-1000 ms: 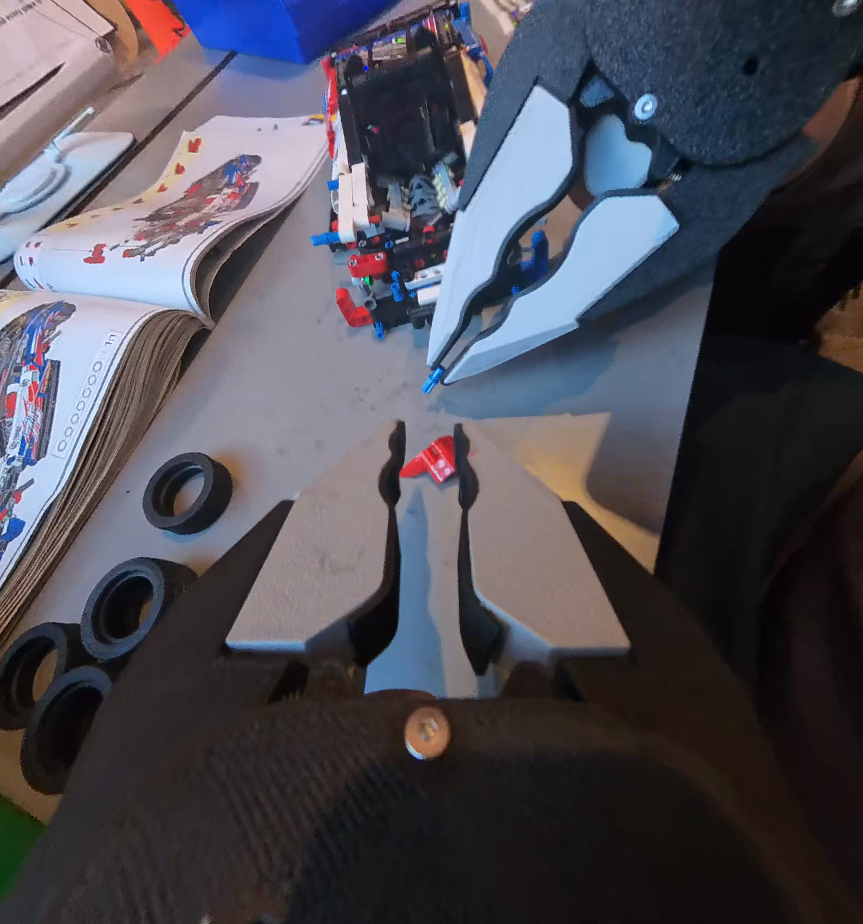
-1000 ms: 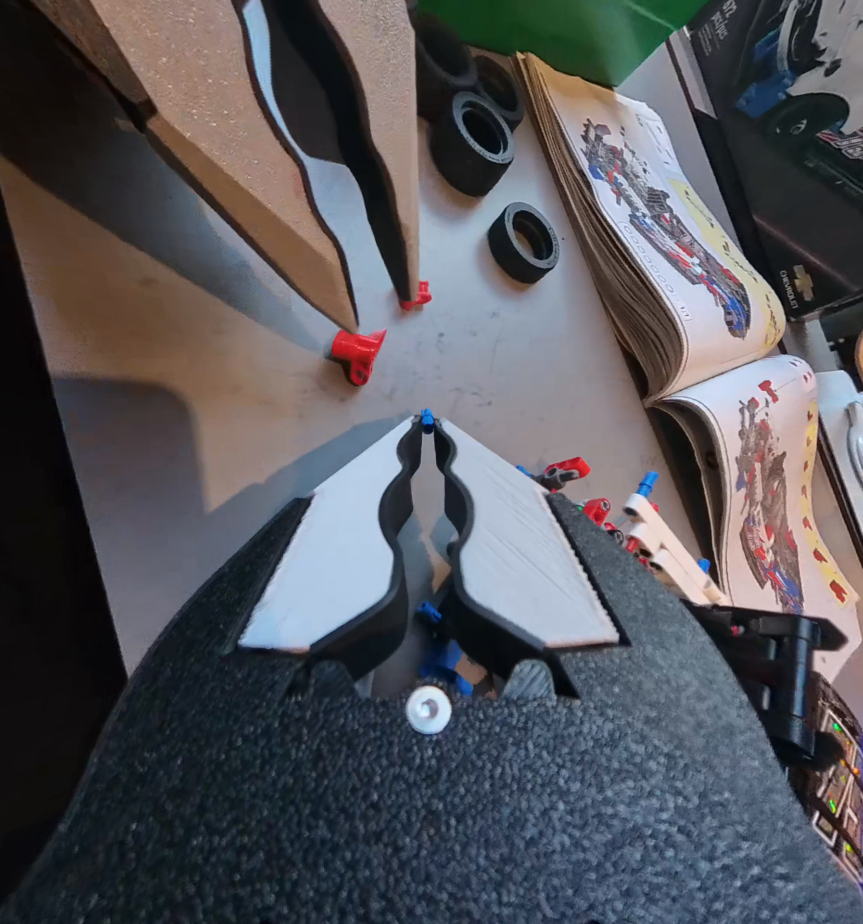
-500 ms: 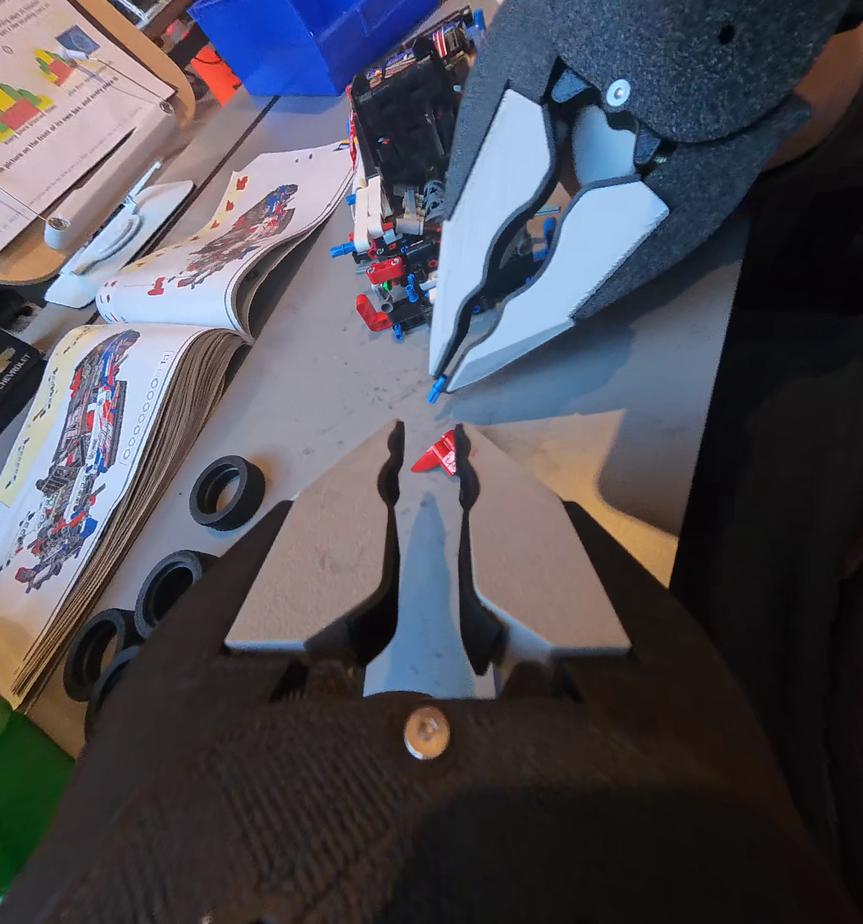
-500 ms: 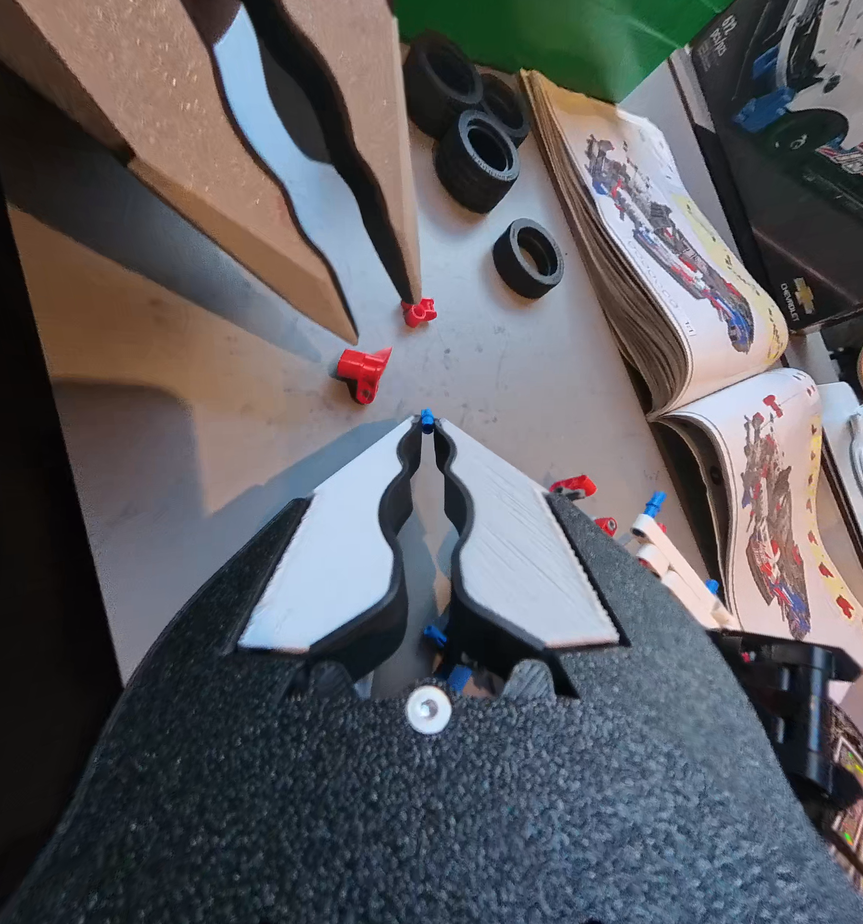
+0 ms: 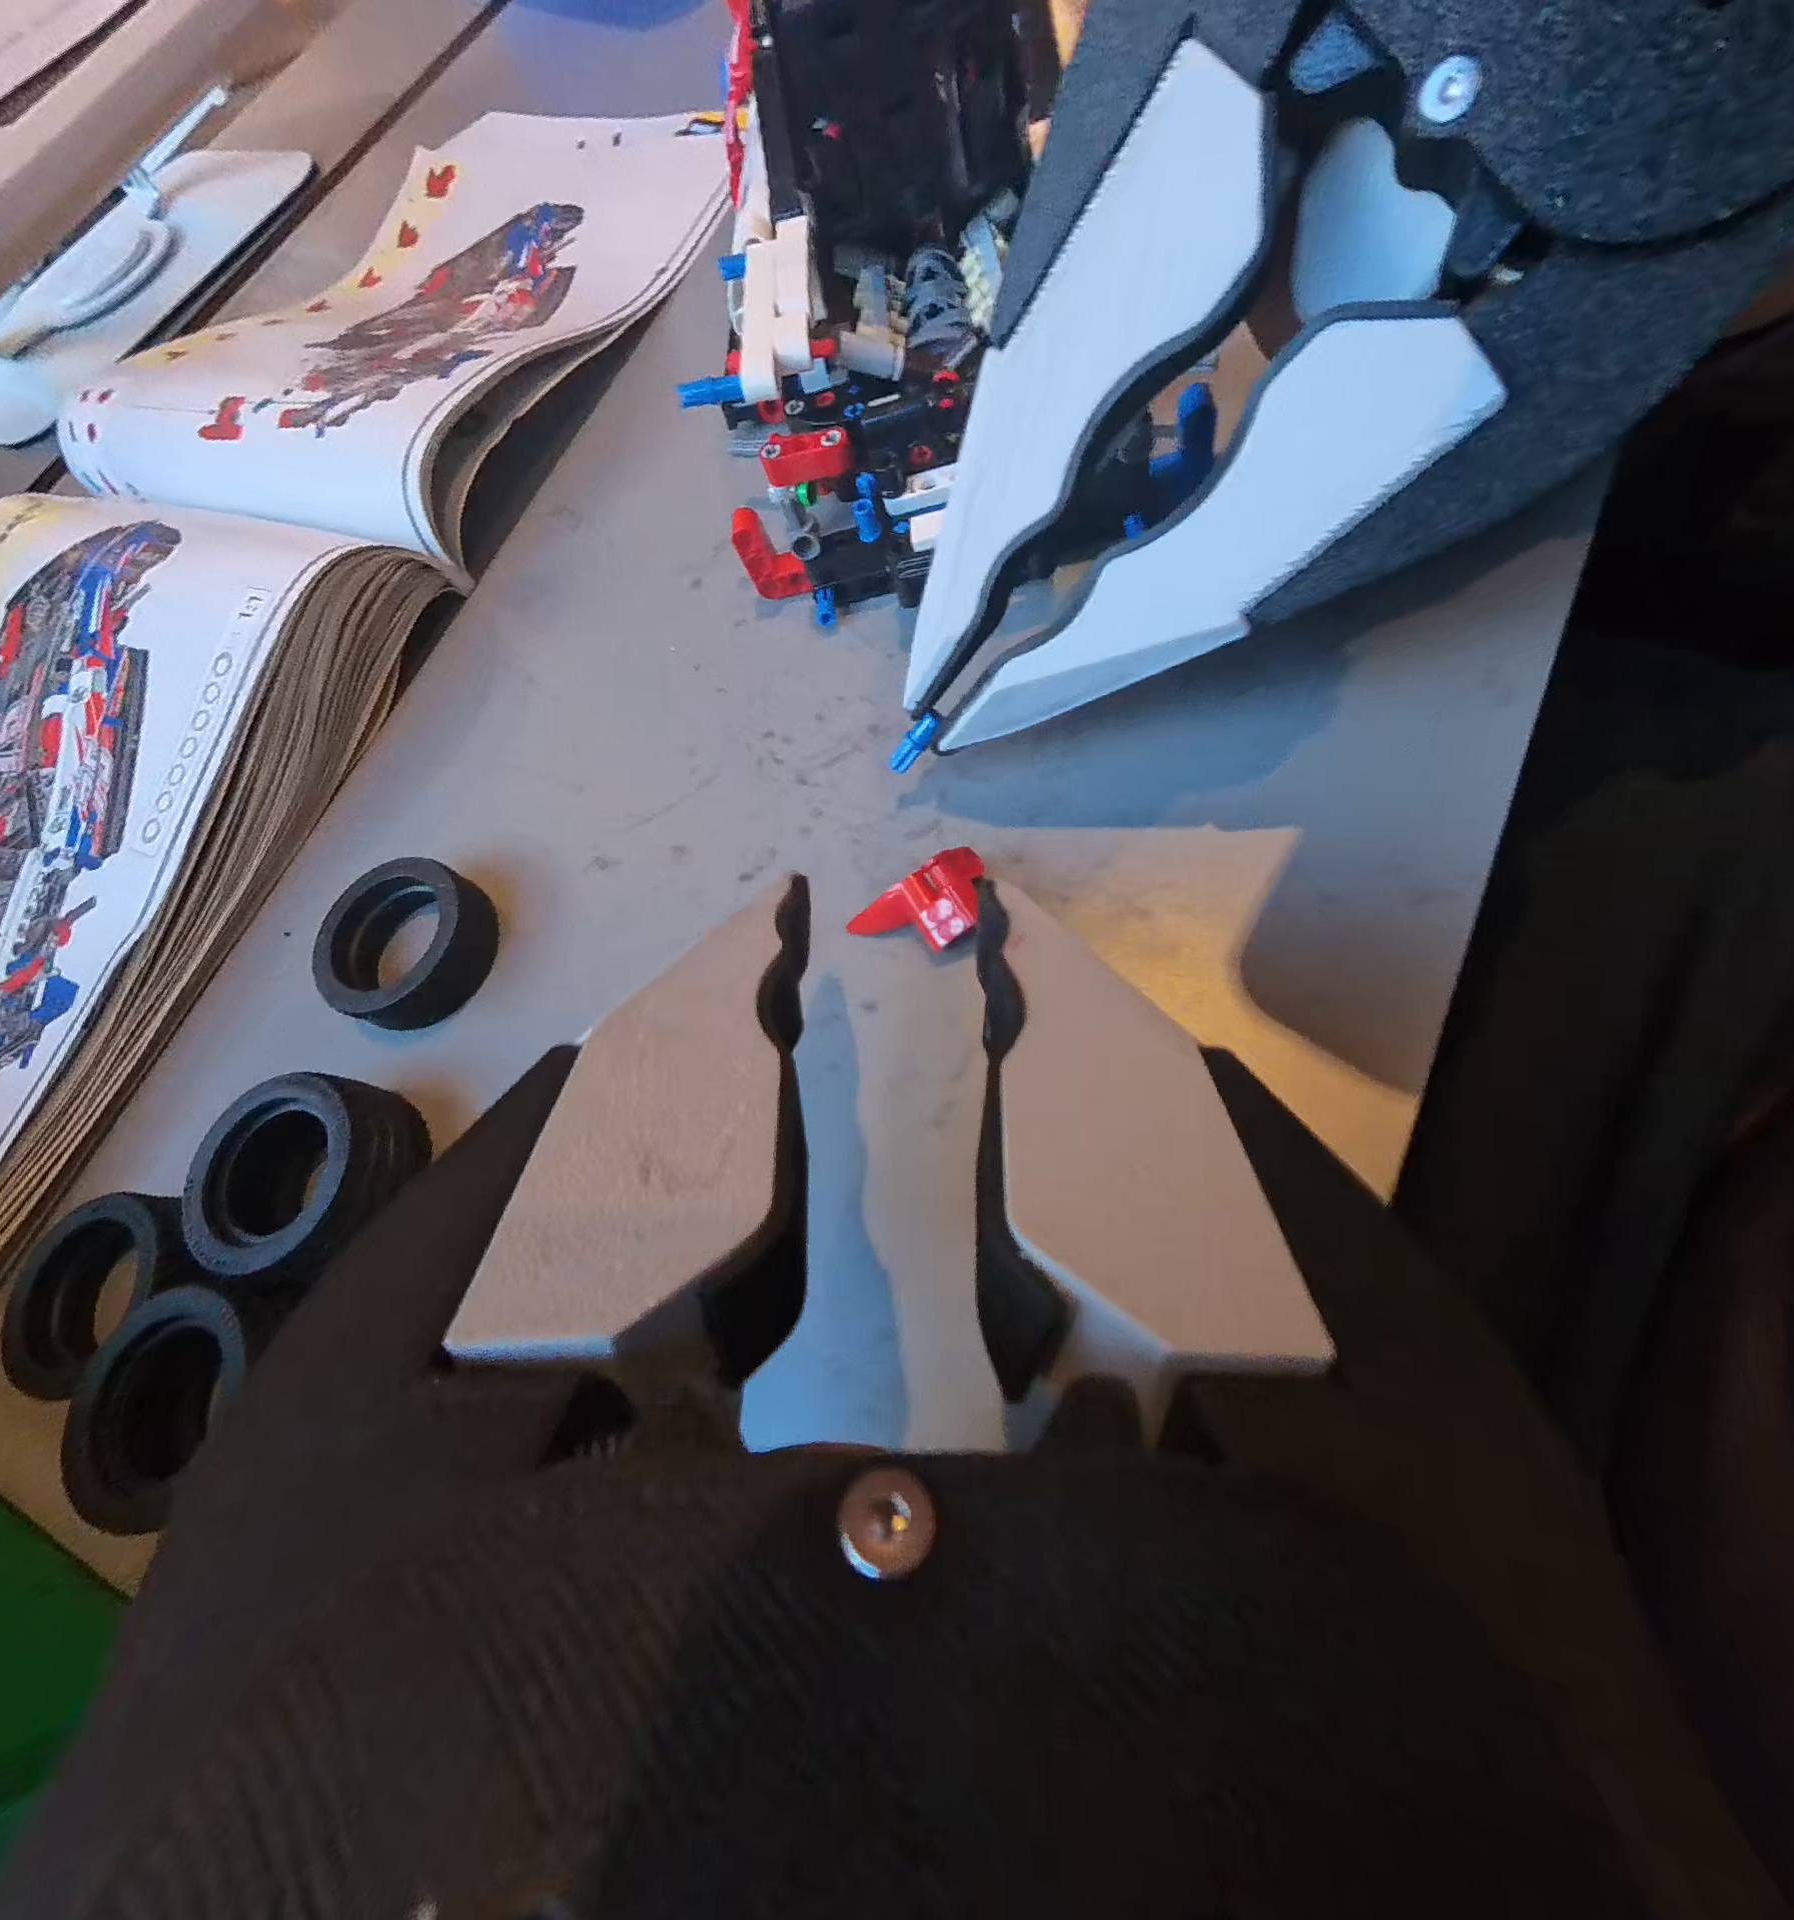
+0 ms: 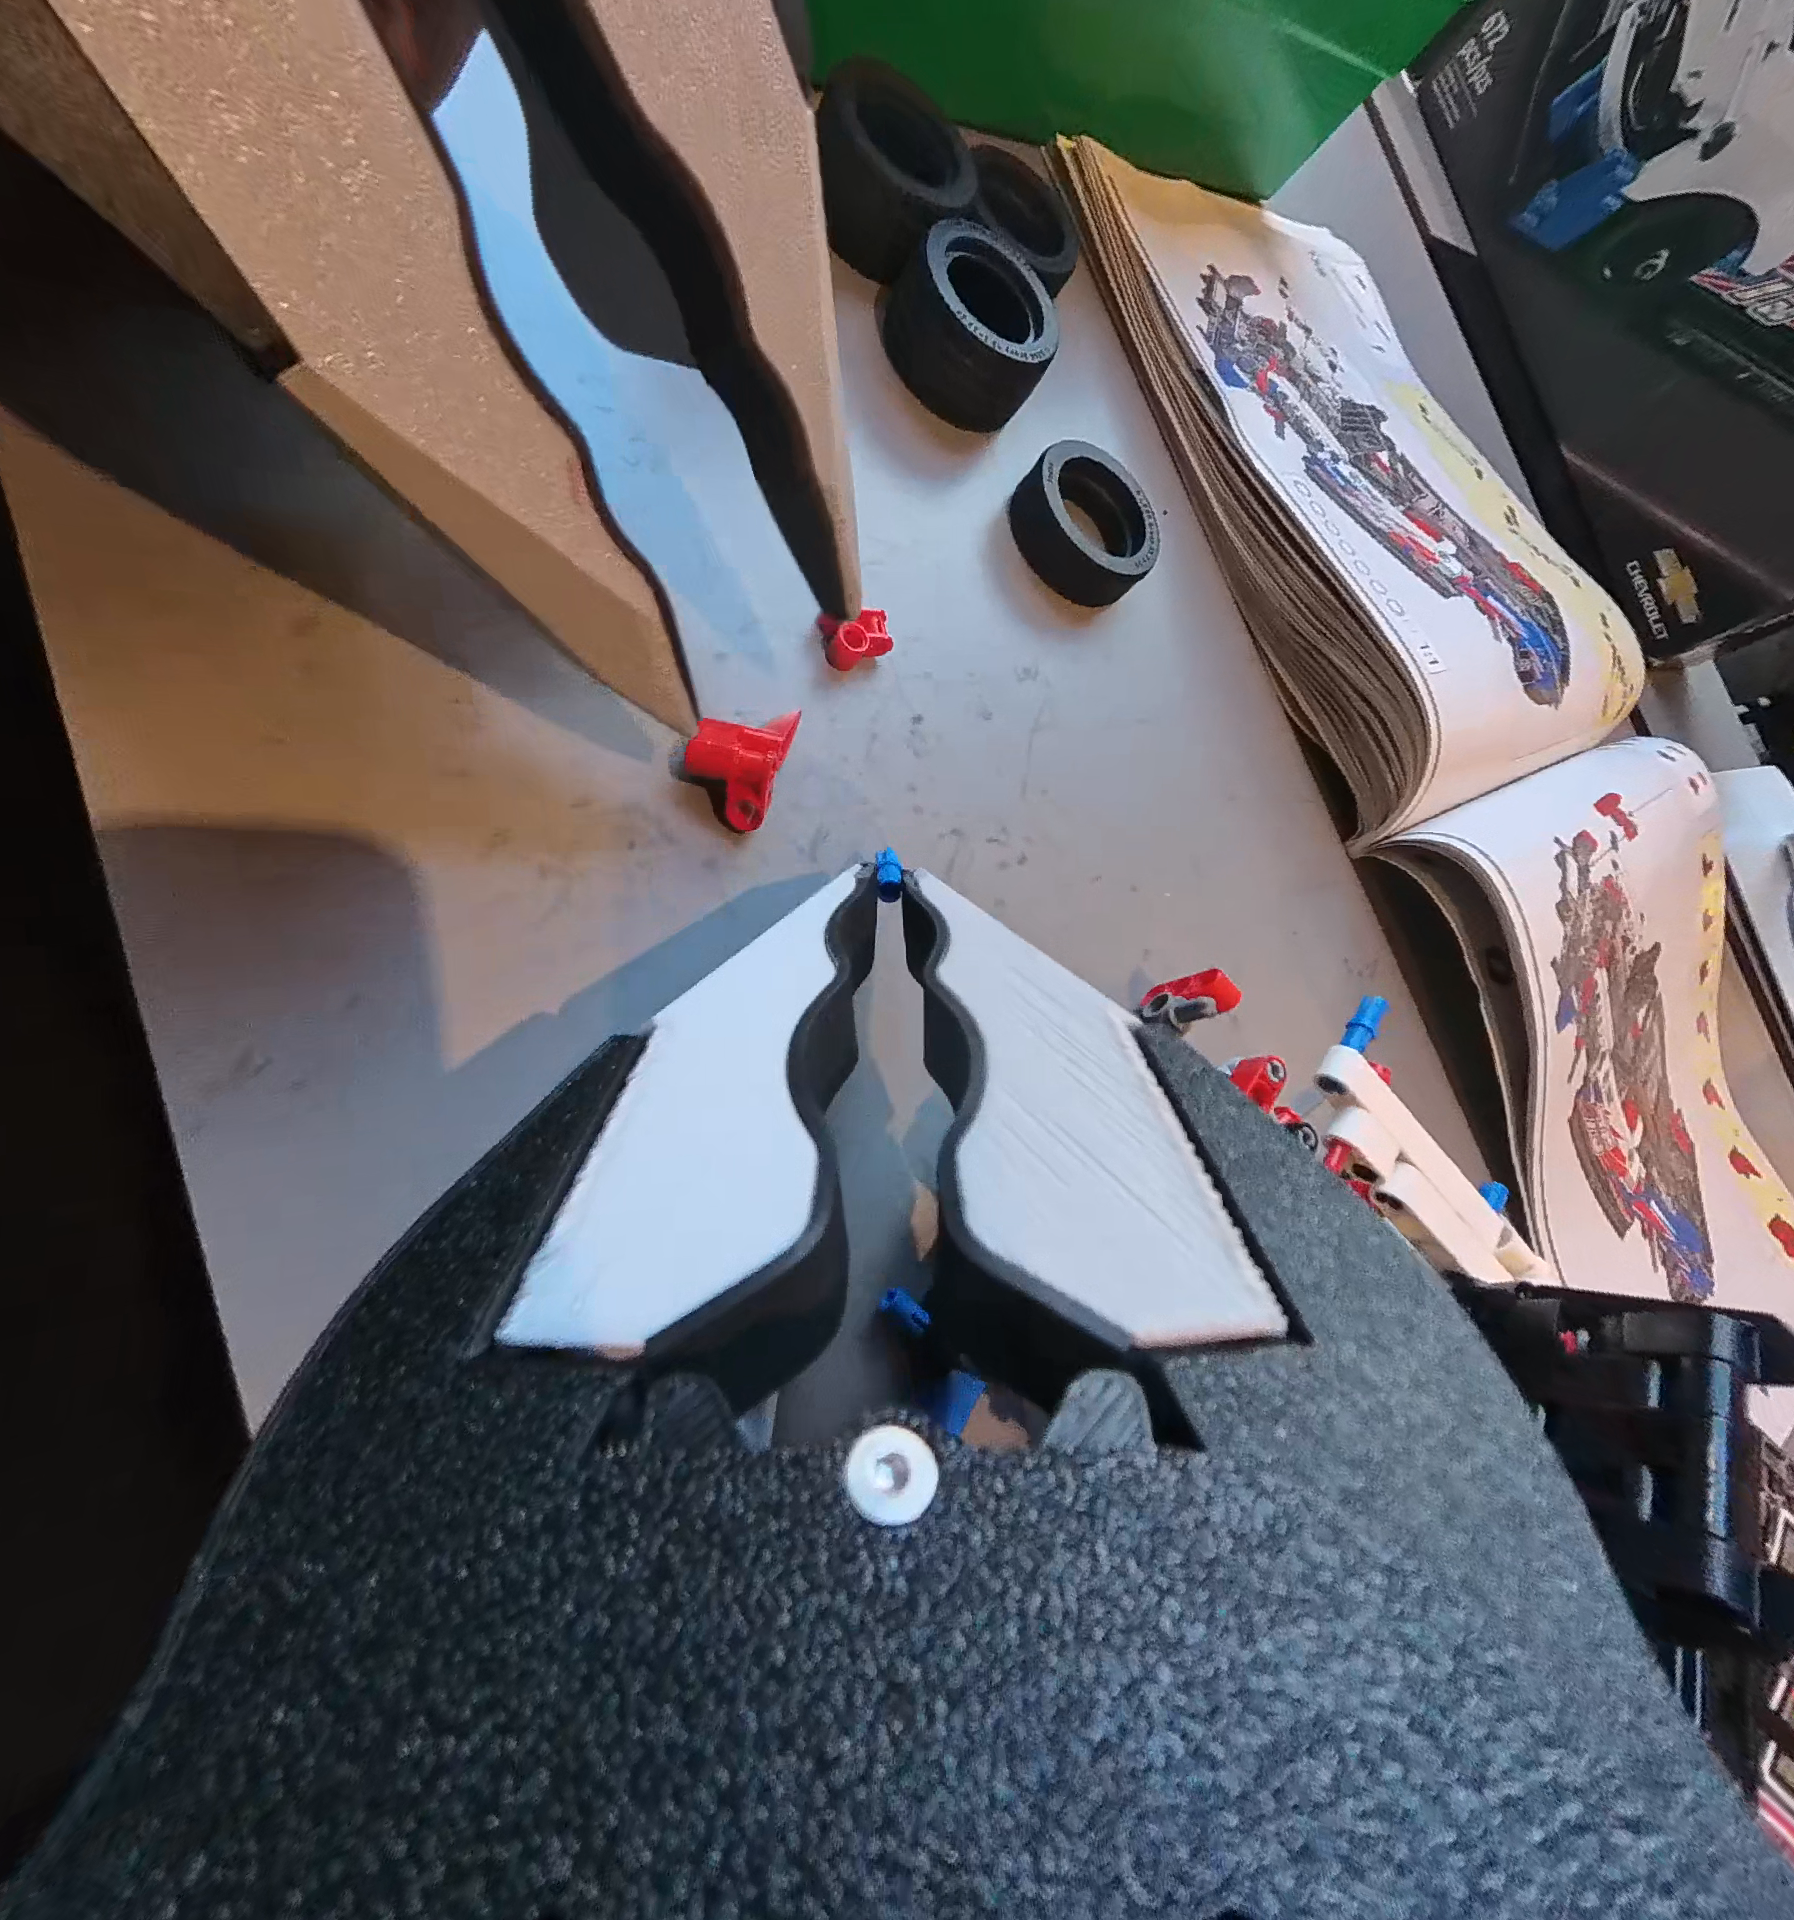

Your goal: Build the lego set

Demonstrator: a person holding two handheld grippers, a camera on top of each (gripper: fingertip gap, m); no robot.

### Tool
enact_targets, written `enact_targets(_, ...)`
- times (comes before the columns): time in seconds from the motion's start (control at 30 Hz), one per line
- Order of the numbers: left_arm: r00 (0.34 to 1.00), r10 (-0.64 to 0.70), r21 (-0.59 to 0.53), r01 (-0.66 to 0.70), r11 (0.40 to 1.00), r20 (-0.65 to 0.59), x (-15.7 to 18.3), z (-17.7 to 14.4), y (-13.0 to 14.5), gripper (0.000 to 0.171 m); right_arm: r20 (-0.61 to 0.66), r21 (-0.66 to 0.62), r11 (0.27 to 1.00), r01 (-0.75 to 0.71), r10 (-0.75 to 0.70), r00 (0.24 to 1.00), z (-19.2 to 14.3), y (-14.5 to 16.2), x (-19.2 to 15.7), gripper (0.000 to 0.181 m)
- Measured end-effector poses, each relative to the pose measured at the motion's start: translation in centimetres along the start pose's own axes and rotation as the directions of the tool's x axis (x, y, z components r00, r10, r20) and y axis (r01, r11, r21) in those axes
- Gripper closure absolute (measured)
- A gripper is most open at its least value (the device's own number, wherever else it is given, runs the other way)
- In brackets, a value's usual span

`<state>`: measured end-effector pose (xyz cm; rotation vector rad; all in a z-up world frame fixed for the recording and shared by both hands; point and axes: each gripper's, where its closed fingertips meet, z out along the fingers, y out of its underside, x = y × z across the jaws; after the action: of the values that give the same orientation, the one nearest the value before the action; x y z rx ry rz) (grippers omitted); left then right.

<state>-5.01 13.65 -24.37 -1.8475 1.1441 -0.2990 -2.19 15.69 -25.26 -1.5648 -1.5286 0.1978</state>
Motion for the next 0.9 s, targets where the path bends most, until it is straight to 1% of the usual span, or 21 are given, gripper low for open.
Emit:
enact_targets(0.13, 0.999, -0.044, -0.051, 0.044, 0.998, -0.013, -0.1, 0.4, 0.6, 0.140, 0.027, -0.008, 1.000, 0.001, 0.000, 1.000, 0.3, 0.2, -0.4, 0.177)
enact_targets(0.2, 0.999, -0.048, -0.081, 0.046, 0.996, -0.020, -0.1, 0.7, 1.0, 0.137, 0.028, -0.018, 1.000, 0.003, -0.003, 1.000, 0.4, 0.3, -0.4, 0.177)
enact_targets(0.4, 0.996, -0.069, -0.136, 0.061, 0.989, -0.060, 0.3, 1.4, 1.6, 0.137, 0.042, -0.022, 1.000, -0.011, 0.011, 0.999, 0.4, 0.4, -0.5, 0.177)
enact_targets(0.47, 0.995, -0.077, -0.139, 0.066, 0.988, -0.070, 0.4, 1.4, 1.6, 0.141, 0.052, -0.034, 0.999, -0.008, 0.009, 0.999, 0.4, 0.6, -0.7, 0.177)
enact_targets(0.53, 0.992, -0.086, -0.145, 0.071, 0.987, -0.095, 0.6, 1.5, 1.6, 0.154, 0.053, -0.058, 0.998, 0.010, -0.006, 0.999, 0.5, 1.0, -0.9, 0.177)
enact_targets(0.6, 0.991, -0.092, -0.148, 0.076, 0.986, -0.102, 0.7, 1.5, 1.7, 0.159, 0.040, -0.058, 0.998, 0.029, -0.027, 0.999, 0.5, 1.0, -0.9, 0.177)
enact_targets(0.7, 0.989, -0.094, -0.147, 0.077, 0.986, -0.117, 0.8, 1.5, 1.6, 0.160, 0.038, -0.061, 0.998, 0.034, -0.032, 0.999, 0.3, 0.9, -1.1, 0.177)
enact_targets(0.83, 0.986, -0.101, -0.146, 0.081, 0.986, -0.136, 0.9, 1.4, 1.6, 0.160, 0.098, -0.015, 1.000, -0.018, 0.019, 0.995, -0.1, 0.1, -1.7, 0.161)
enact_targets(0.9, 0.988, -0.083, -0.140, 0.064, 0.988, -0.134, 1.0, 1.4, 1.6, 0.160, 0.119, 0.001, 0.999, -0.033, 0.033, 0.992, -0.2, -0.1, -1.8, 0.161)
